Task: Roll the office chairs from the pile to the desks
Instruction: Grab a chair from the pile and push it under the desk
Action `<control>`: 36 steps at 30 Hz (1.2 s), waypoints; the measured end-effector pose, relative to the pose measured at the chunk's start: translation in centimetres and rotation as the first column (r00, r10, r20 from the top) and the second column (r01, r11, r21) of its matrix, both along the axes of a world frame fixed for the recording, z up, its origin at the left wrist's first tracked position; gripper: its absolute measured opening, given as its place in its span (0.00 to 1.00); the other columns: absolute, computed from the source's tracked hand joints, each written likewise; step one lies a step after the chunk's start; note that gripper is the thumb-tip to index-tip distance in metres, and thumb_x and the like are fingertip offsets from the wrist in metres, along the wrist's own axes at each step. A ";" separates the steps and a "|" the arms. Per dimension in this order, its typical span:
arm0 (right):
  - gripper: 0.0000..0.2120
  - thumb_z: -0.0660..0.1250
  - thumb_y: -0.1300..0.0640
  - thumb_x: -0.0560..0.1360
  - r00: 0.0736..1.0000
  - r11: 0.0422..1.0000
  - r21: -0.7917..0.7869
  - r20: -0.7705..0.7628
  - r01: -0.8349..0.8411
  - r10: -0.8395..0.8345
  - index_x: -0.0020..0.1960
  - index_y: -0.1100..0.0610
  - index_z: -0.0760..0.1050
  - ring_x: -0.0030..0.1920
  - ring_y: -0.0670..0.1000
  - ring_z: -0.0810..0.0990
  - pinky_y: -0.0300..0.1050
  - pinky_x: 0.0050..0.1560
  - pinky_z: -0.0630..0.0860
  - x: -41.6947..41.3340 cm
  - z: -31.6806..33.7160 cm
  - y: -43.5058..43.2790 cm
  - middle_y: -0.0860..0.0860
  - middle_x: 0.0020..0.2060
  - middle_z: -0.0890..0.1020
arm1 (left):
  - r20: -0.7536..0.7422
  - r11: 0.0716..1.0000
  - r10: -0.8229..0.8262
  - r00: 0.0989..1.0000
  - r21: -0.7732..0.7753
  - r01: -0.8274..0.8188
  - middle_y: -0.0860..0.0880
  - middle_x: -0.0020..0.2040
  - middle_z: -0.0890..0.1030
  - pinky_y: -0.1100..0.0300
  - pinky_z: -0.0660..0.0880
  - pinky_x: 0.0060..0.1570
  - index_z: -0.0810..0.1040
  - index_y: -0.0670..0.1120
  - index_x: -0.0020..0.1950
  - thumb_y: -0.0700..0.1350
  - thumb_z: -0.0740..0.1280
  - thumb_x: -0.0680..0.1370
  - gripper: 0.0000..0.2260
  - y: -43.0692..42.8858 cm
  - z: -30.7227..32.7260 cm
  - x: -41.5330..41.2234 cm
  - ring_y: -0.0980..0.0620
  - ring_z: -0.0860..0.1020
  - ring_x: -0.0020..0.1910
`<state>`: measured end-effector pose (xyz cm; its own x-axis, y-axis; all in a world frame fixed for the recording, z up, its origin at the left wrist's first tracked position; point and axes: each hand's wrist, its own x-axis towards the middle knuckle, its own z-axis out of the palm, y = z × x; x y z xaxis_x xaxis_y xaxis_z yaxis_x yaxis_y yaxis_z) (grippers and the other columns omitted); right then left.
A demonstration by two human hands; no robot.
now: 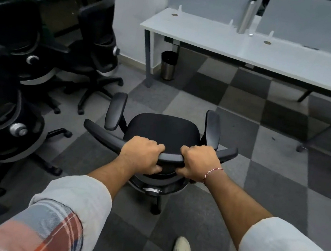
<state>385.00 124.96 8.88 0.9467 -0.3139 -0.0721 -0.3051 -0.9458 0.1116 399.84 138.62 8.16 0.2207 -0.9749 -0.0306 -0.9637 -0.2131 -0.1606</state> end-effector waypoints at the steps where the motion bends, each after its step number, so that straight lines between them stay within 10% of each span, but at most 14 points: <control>1: 0.18 0.65 0.38 0.71 1.000 1.000 0.000 0.003 0.026 -0.026 0.44 0.52 0.65 0.39 0.55 0.81 0.45 0.35 0.64 -1.0 0.1 0.0 0.49 0.39 0.81 | 0.001 1.000 -0.029 1.000 0.000 0.029 0.52 0.46 0.80 0.56 0.65 0.38 0.70 0.52 0.49 0.63 0.64 0.73 0.16 -0.4 0.1 -0.6 0.47 0.80 0.45; 36: 0.28 0.75 0.36 0.58 0.893 0.907 -0.135 0.283 0.399 -0.350 0.35 0.52 0.60 0.21 0.53 0.72 0.39 0.23 0.62 -24.7 -2.7 -7.2 0.48 0.23 0.72 | 0.000 0.850 -0.526 0.850 -0.031 0.526 0.54 0.42 0.79 0.57 0.65 0.33 0.66 0.53 0.43 0.70 0.63 0.72 0.20 -15.6 0.2 -14.0 0.51 0.80 0.41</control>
<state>360.30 117.73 6.17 0.7353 -0.6332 0.2415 -0.6728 -0.7250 0.1476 385.86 122.99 8.40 -0.3259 -0.9454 -0.0002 -0.9342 0.3220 -0.1534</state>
